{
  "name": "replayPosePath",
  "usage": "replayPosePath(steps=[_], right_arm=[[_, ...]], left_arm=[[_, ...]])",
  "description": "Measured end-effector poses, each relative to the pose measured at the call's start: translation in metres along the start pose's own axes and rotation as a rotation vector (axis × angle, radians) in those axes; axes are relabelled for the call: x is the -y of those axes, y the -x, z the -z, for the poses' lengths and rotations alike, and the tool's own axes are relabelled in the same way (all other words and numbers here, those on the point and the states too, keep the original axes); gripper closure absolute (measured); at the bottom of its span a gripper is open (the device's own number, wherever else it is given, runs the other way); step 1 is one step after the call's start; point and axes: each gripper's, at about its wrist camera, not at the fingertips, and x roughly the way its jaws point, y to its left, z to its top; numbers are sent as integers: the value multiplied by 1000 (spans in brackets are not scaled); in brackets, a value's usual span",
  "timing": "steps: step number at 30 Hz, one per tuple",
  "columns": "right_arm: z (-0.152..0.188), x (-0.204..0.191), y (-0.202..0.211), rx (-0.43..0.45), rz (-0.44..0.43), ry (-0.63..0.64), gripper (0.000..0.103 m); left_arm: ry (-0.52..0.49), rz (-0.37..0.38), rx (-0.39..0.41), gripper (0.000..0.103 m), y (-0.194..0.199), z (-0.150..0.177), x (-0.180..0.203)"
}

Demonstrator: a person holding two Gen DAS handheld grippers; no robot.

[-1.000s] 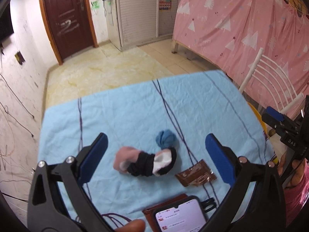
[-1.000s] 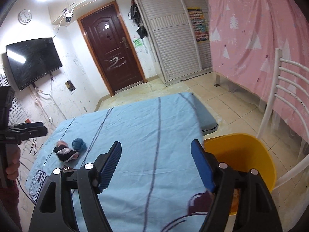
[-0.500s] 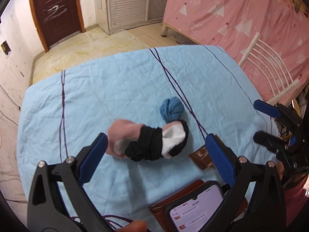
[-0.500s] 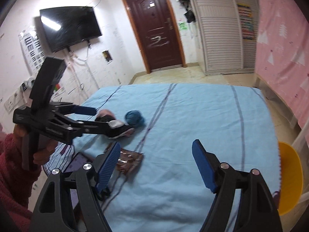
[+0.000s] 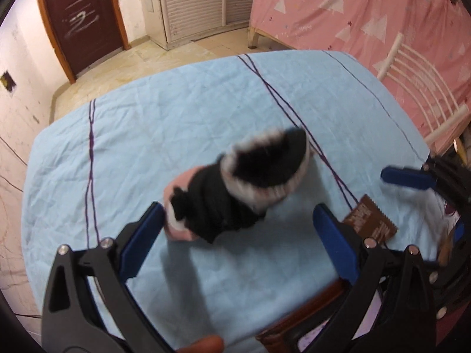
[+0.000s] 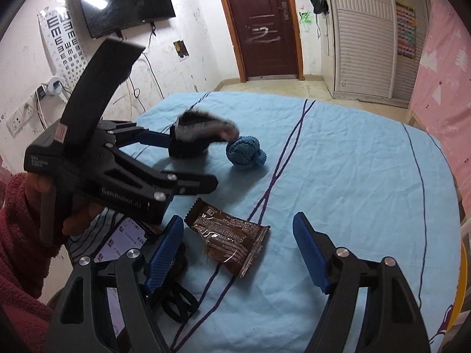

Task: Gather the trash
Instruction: 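Grasp the pink-and-black sock with the left tool while the right grasps the brown snack wrapper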

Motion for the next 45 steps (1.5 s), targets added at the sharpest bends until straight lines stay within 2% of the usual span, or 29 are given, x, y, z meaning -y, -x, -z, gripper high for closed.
replayPosePath(steps=[2, 7, 9, 12, 14, 17, 20, 24, 33, 45], right_arm=[[-1, -3, -4, -21, 5, 5, 33], [-5, -11, -16, -60, 21, 28, 33], [-6, -13, -18, -65, 27, 29, 34], [-8, -15, -22, -70, 54, 33, 51], [-7, -15, -21, -69, 56, 34, 54], [-5, -9, -20, -64, 65, 37, 73], [-5, -6, -18, -60, 70, 36, 74], [-4, 0, -11, -33, 63, 24, 74], [0, 26, 31, 62, 74, -30, 74], [18, 88, 102, 207, 139, -159, 74]], left_arm=[[34, 11, 11, 7, -2, 1, -8], [36, -25, 47, 34, 2, 4, -12], [30, -25, 57, 38, 3, 4, -12], [23, -26, 67, 45, 5, 5, -11], [12, -34, 74, 48, 5, 4, -9], [5, -57, 82, 55, 6, 5, -6], [-5, -85, 89, 59, 7, 6, -2], [-9, -97, 113, 61, 16, 8, 3], [-14, -125, 166, 61, 51, 2, 17], [-79, -175, 204, 60, 66, -20, 77]])
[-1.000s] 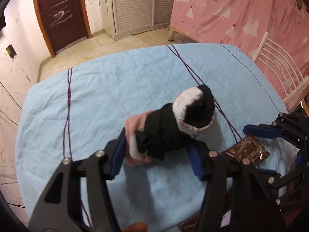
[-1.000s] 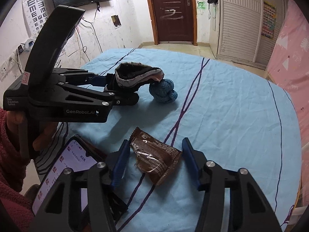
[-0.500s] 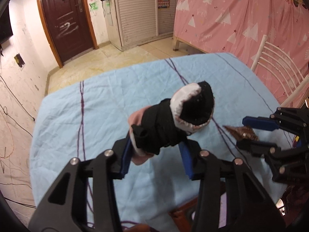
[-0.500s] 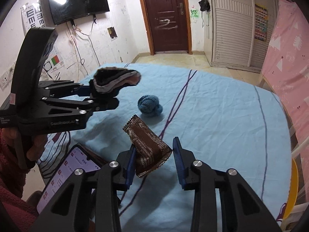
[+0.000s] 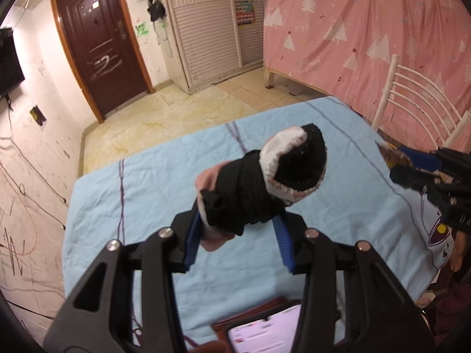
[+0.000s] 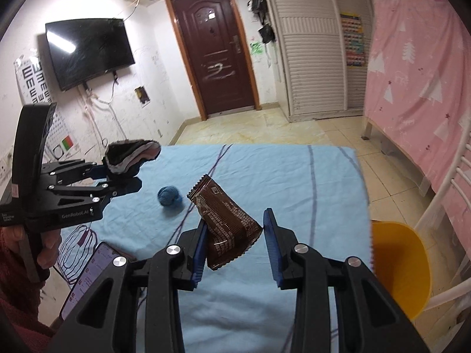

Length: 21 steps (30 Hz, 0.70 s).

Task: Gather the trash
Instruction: 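Carry the sock and wrapper to the bucket and open both tools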

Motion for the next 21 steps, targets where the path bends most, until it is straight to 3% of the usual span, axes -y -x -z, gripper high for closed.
replayPosePath(steps=[21], right_arm=[[13, 117, 71, 145, 80, -173, 74]], left_arm=[[-216, 4, 14, 60, 3, -46, 145]])
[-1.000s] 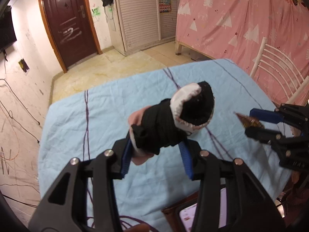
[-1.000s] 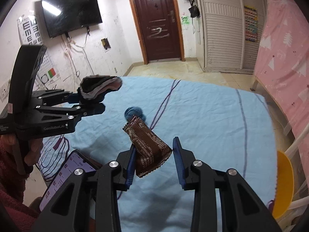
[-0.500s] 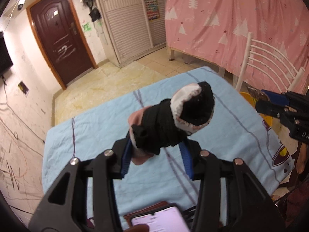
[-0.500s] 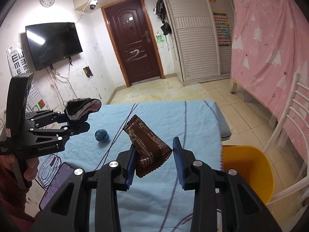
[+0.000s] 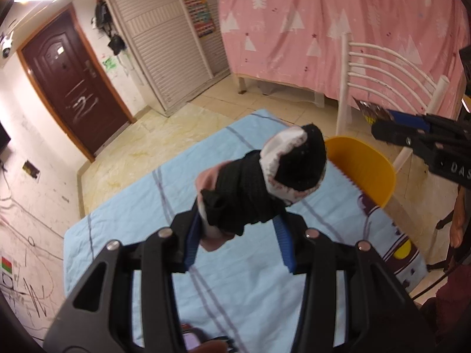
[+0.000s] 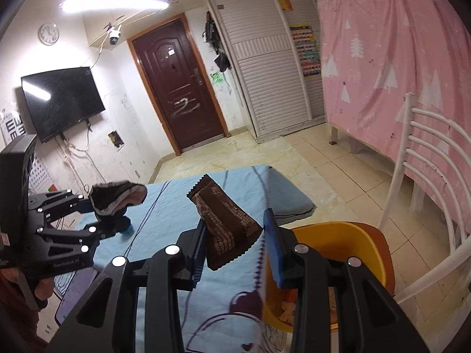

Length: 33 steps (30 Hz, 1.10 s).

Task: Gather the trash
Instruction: 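Carry the sock and wrapper to the bucket and open both tools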

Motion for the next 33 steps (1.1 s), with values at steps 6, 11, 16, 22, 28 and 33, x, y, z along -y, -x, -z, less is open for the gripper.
replayPosePath(steps=[6, 11, 16, 22, 28, 33], right_arm=[[-4, 40, 13, 38, 35, -68, 74], [-5, 68, 19, 57, 54, -117, 74], [-2, 91, 12, 48, 57, -171, 74], [6, 115, -17, -9, 75, -223, 68], [13, 133, -31, -34, 91, -274, 43], [14, 146, -24, -9, 86, -311, 40]], left_arm=[[-45, 10, -13, 60, -11, -18, 30], [-81, 13, -26, 60, -21, -34, 54], [-116, 20, -44, 60, -34, -48, 77], [-137, -5, -59, 60, -53, -63, 99], [-154, -18, -88, 59, -74, -78, 118], [-151, 8, -117, 58, -90, -81, 130]])
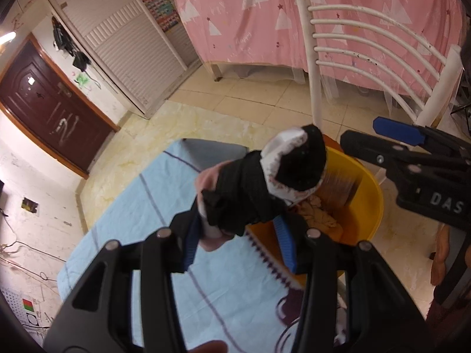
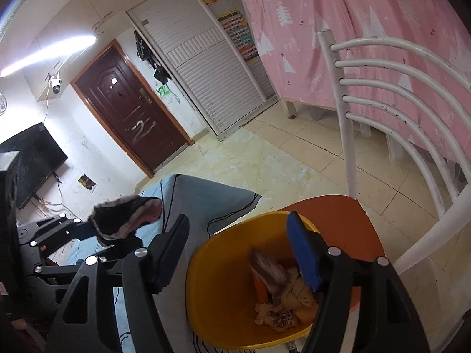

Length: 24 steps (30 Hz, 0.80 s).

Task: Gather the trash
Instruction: 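Carry the sock and wrapper to the bucket and open both tools, then move both tools back over the bedsheet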

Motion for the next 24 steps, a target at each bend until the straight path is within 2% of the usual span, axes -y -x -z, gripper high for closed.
replayPosePath(steps=[3, 6, 10, 16, 24], right_arm=[[-1, 9, 6, 18, 10, -26, 40], [-2, 14, 12, 34, 23, -38, 40], [-4, 20, 17, 49, 28, -52, 40], [-2, 13, 19, 52, 17, -42, 40], [-1, -10, 25, 66, -4, 10, 40]], left_arm=[[23, 48, -10, 51, -5, -6, 3], [29, 49, -6, 47, -6, -9, 5], [37, 64, 10, 29, -1, -12, 7], [50, 53, 30, 27, 13, -13, 1], [95, 35, 101, 26, 54, 4, -33]])
